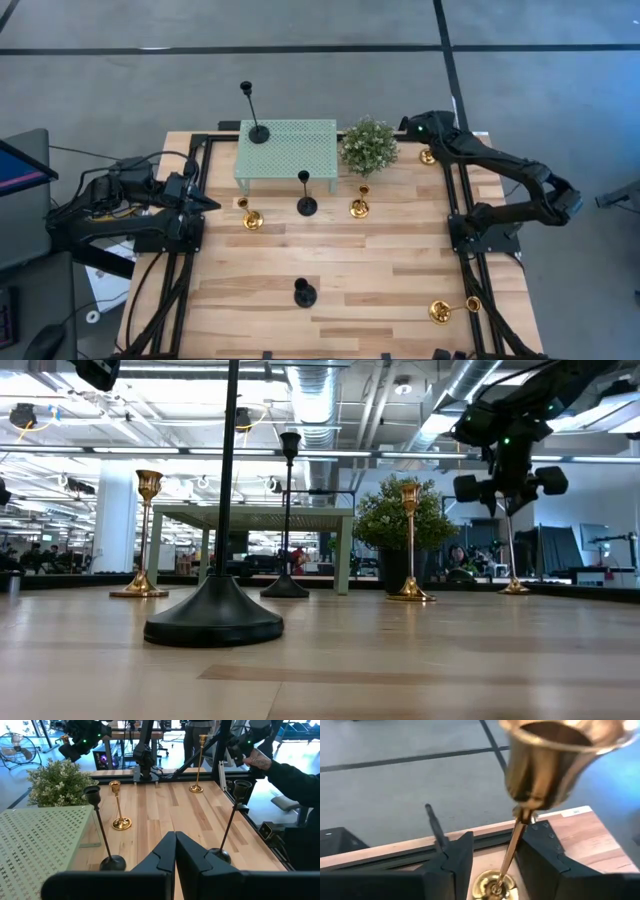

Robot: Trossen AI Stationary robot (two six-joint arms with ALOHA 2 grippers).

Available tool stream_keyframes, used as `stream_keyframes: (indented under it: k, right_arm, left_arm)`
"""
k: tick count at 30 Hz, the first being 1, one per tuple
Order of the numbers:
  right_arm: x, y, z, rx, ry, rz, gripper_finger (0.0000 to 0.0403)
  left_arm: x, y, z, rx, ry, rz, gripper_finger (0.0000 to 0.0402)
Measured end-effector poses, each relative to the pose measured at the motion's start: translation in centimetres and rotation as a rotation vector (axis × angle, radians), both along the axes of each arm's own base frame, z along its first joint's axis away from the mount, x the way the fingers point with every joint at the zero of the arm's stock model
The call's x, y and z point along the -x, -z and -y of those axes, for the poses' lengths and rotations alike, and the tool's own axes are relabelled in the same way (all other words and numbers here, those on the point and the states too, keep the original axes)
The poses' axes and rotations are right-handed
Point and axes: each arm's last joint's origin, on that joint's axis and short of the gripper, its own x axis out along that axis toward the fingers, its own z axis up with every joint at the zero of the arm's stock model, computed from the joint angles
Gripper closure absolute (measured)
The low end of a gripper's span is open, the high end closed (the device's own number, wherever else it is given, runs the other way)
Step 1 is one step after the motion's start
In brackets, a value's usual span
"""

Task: Pick & Place candle stick holders
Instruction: Put the gold candle holder on the shelf aligned with the black candle holder

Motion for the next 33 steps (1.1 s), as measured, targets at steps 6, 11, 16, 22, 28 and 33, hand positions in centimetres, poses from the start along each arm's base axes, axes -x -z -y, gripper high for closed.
stream_keyframes:
  k: [6,11,16,22,28,33]
  right_arm:
    - [-0.2,1.0,0.4,-0.006,0.034,-0.091,0.0252]
    - [-0.5,1.9,0.7,-0.012,0.06,-0.168,0.0244]
    - [-0.6,2.5,0.9,-0.01,0.082,-0.218,0.0246]
    - [-0.6,2.6,1.0,-0.005,0.089,-0.233,0.0271]
    - [-0.6,2.6,1.0,-0.003,0.089,-0.235,0.0327]
    - [-0.7,2.5,1.1,0.006,0.092,-0.221,0.0389]
  left_arm:
    - [0.0,0.1,0.0,0.003,0.001,-0.013,0.0392]
    - [0.0,0.1,0.0,0.003,0.0,-0.013,0.0392]
    - [0.0,0.2,0.0,0.003,0.0,-0.017,0.0392]
    - [0.0,0.2,0.0,0.005,0.0,-0.022,0.0392]
    - [0.1,0.4,0.0,0.008,0.0,-0.039,0.0392]
    - [0.1,0.4,0.0,0.009,0.0,-0.044,0.0392]
